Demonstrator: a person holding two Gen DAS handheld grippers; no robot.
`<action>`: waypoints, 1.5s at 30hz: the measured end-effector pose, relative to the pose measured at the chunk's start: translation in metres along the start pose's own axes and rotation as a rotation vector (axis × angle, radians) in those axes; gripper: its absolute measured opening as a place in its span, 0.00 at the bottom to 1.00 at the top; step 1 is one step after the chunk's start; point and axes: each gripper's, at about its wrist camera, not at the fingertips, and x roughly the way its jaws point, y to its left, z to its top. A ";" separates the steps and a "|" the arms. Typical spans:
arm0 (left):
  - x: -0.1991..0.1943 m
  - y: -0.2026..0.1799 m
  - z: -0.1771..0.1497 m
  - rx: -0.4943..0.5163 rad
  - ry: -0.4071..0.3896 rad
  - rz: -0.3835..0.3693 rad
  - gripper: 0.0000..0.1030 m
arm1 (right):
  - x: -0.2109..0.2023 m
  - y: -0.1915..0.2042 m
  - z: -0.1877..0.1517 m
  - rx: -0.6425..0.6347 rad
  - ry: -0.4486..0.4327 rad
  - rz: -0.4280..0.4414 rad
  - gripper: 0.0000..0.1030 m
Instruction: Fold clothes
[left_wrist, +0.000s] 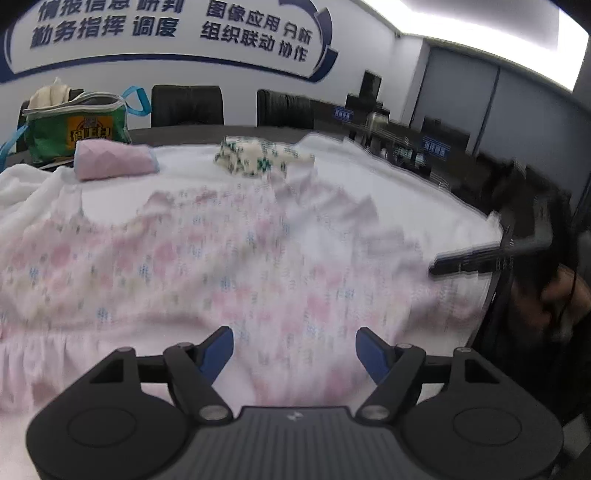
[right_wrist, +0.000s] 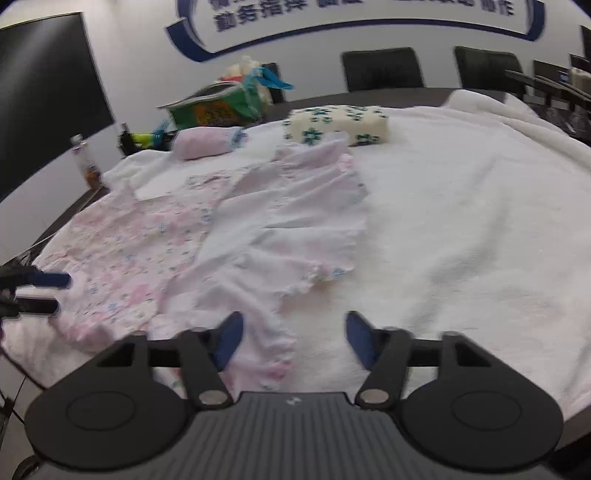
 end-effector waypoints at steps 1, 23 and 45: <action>0.000 -0.002 -0.007 0.009 0.011 0.015 0.51 | 0.003 0.005 0.000 -0.032 0.012 -0.002 0.19; -0.001 -0.023 -0.026 0.138 0.034 -0.027 0.03 | -0.030 0.048 -0.043 -0.520 -0.046 0.023 0.03; -0.019 -0.028 -0.023 0.180 -0.030 -0.053 0.00 | -0.050 0.029 -0.048 -0.693 -0.071 0.100 0.02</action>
